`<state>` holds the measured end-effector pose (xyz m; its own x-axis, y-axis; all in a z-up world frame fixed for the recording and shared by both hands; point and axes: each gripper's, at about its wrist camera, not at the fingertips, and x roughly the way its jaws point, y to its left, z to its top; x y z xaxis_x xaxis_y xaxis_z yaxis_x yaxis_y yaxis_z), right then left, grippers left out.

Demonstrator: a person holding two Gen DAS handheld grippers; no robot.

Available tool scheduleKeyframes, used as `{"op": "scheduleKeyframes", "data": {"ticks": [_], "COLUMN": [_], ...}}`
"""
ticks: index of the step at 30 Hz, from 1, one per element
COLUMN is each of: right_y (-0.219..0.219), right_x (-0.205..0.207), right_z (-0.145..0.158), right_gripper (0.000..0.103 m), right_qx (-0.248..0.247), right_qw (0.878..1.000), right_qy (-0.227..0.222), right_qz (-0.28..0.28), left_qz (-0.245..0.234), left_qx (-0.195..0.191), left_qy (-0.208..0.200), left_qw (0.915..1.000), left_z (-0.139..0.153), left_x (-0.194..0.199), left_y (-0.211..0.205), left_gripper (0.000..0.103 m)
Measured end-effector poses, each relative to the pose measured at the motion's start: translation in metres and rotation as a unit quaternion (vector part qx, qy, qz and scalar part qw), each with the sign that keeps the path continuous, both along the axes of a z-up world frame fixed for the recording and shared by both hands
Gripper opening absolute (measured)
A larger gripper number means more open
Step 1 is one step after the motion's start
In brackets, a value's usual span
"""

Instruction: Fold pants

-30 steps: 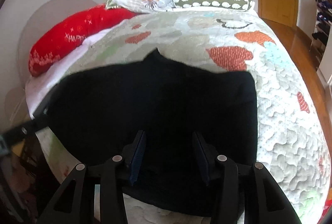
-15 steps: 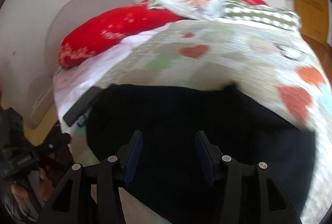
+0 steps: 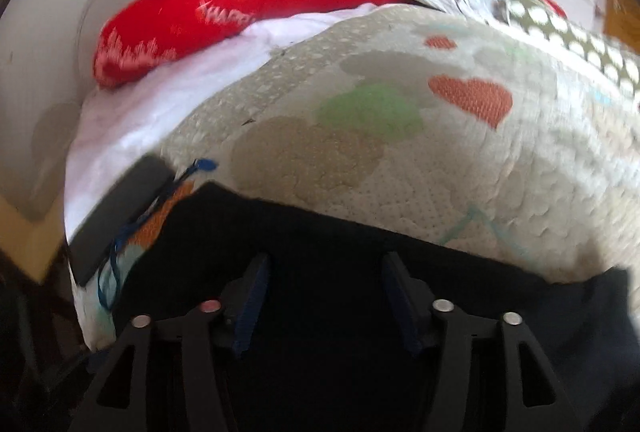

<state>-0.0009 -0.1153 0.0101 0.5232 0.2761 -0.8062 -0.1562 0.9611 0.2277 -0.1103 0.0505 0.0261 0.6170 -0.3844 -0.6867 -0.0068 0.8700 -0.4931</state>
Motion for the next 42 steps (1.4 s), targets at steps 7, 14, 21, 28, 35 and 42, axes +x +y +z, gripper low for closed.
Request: {"op": "scheduleKeyframes", "data": {"ticks": [7,14,21,28,35,42], "right_y": [-0.022,-0.034,0.048,0.058,-0.013,-0.146], "right_x": [-0.006,-0.001,0.031,0.040,0.007,-0.088], "right_z": [0.019,0.047,0.033,-0.001,0.066,0.096], "right_gripper": [0.061,0.064,0.076,0.049,0.028,0.049], "right_qx": [0.035,0.112,-0.028,-0.025,0.102,0.133], "right_qw": [0.999,0.993,0.987,0.988,0.989,0.985], "right_qy": [0.001,0.015,0.024,0.016,-0.050,-0.095], "right_qz": [-0.011,-0.012,0.158,0.149,0.095,-0.055], "left_qz": [0.016,0.013,0.013,0.012,-0.042,-0.207], "left_qx": [-0.010,0.022,-0.018,-0.024,0.022,0.043], "left_qy": [-0.021,-0.035,-0.021,-0.030,-0.152,-0.214], "left_qw": [0.9996,0.9991,0.9995,0.9992,0.9873,0.9537], "left_z": [0.004,0.007,-0.003,-0.001,0.062,0.081], "left_x": [0.005,0.001,-0.001,0.002,-0.030,-0.070], "left_y": [0.005,-0.002,0.010,0.009,-0.031,-0.133], "left_gripper": [0.045,0.045,0.045,0.040,0.030,0.030]}}
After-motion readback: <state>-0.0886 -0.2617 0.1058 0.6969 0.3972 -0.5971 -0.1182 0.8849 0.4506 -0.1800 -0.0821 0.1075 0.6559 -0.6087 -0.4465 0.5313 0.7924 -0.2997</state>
